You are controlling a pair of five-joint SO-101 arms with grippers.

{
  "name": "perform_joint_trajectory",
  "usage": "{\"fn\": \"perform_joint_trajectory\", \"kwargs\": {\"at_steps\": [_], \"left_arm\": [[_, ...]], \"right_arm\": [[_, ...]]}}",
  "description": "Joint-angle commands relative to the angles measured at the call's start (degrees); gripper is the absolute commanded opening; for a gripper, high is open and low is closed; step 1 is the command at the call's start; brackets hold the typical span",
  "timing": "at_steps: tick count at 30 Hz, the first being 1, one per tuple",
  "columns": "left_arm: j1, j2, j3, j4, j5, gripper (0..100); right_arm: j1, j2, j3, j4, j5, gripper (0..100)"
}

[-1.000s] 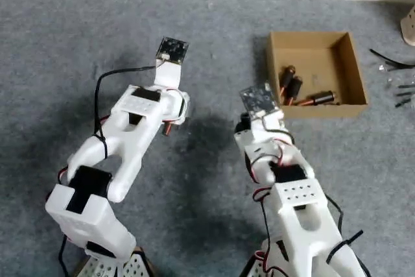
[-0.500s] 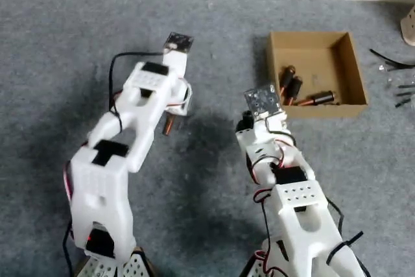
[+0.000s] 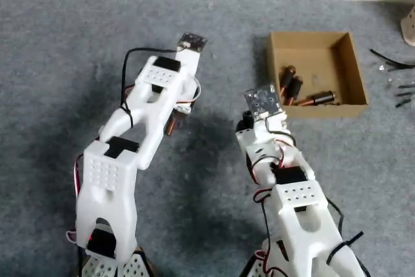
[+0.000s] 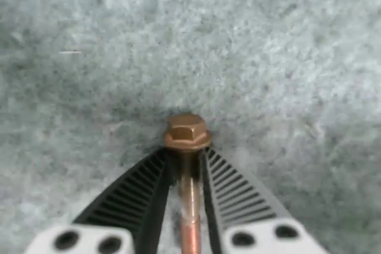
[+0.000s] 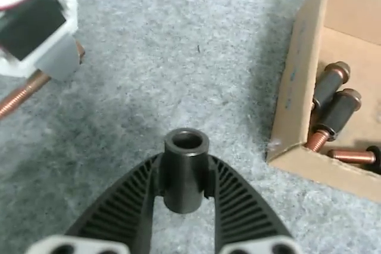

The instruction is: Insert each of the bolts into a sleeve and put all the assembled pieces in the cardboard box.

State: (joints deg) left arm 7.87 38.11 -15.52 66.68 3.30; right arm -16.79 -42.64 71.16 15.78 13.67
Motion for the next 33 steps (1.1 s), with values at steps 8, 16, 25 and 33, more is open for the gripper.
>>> {"fn": "perform_joint_trajectory", "kwargs": {"at_steps": [8, 16, 25, 33], "left_arm": [[-4.35, -21.58, 22.99, -14.33, -0.18, 1], [-4.00, -53.49, 59.91, -45.71, -0.18, 1], [-3.47, -66.42, 83.38, -88.44, -0.09, 1], [1.27, -65.89, 92.09, -108.22, 0.00, 1]], "right_arm": [[0.22, -1.80, 0.57, -8.04, -0.70, 0.5], [0.22, -1.89, 11.82, -32.22, -0.35, 0.5], [-4.26, -1.89, 15.78, -40.13, -0.35, 0.9], [-6.20, -1.89, 15.78, -40.13, -0.44, 0.9]]}}
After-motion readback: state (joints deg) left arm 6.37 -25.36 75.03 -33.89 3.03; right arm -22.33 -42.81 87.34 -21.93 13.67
